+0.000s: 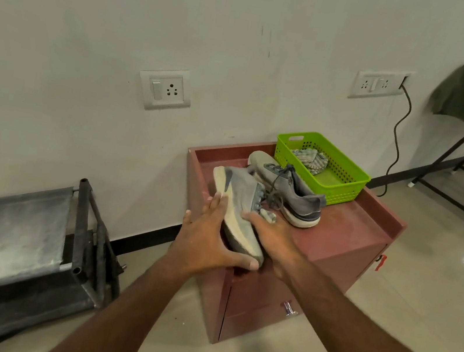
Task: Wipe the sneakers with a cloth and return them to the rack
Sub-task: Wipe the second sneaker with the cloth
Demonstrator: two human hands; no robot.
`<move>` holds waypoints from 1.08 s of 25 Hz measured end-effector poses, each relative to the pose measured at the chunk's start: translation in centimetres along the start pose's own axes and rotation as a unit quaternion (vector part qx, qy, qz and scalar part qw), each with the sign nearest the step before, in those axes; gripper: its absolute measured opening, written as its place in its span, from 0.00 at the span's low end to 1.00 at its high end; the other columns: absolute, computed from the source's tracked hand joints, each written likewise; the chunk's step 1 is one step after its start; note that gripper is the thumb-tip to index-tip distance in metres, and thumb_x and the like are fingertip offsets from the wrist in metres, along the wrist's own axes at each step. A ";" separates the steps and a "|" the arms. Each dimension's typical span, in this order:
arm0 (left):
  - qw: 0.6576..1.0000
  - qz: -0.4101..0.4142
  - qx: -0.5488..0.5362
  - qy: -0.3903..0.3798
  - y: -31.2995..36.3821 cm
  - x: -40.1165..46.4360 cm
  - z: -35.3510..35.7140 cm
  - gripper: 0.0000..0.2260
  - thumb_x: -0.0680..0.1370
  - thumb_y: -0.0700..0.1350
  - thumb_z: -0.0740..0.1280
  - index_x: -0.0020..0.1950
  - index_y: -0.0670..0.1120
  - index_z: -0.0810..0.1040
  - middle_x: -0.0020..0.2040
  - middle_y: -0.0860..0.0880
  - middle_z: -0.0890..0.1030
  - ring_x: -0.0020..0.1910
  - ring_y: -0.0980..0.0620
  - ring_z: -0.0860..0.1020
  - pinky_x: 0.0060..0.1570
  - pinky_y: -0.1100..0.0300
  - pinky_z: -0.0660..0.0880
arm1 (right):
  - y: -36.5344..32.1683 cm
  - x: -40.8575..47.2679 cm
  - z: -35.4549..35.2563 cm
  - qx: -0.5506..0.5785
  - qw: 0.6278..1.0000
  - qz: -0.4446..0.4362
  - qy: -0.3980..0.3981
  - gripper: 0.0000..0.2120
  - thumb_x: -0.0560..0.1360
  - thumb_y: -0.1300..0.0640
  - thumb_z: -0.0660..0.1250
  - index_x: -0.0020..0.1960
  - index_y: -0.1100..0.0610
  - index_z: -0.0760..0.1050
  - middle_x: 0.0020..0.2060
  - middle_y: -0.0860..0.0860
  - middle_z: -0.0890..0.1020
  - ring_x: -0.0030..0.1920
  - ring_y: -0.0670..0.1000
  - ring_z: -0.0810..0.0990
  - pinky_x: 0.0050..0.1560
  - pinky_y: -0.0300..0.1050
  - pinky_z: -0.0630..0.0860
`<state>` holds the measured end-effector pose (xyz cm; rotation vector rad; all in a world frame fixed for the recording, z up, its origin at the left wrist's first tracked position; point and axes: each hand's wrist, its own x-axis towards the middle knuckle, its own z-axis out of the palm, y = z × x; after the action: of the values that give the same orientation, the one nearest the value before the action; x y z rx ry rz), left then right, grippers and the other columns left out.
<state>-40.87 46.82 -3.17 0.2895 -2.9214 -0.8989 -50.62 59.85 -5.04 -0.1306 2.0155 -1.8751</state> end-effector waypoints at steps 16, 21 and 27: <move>0.973 0.085 0.181 0.114 1.5 -2.0 2.5 0.56 0.68 0.74 0.64 0.82 0.44 0.45 0.83 0.46 0.50 0.82 0.51 0.47 0.79 0.50 0.39 | -2.5 -1.1 -5.7 -0.286 0.952 -0.072 0.079 0.09 0.77 0.58 0.66 0.57 0.53 0.77 0.52 0.57 0.84 0.52 0.59 0.82 0.49 0.53 0.80; 0.957 0.113 0.240 0.119 1.7 -1.7 2.9 0.54 0.67 0.76 0.61 0.81 0.41 0.55 0.81 0.44 0.59 0.80 0.48 0.56 0.80 0.49 0.48 | -5.5 0.2 -5.3 -0.282 0.843 -0.447 0.102 0.25 0.73 0.60 0.57 0.69 0.57 0.75 0.69 0.52 0.75 0.73 0.51 0.67 0.75 0.42 0.62; 0.950 0.120 0.257 0.133 0.8 -1.2 3.1 0.52 0.63 0.76 0.61 0.73 0.39 0.72 0.72 0.41 0.74 0.73 0.45 0.72 0.73 0.43 0.66 | -2.2 1.2 -4.7 -0.559 0.787 -0.241 -0.104 0.22 0.75 0.61 0.64 0.68 0.52 0.75 0.61 0.55 0.81 0.62 0.58 0.79 0.60 0.52 0.76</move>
<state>-40.18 49.41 -5.31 0.0657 -2.7955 -0.0475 -53.79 63.69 -2.99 -1.1838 2.7805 -0.5066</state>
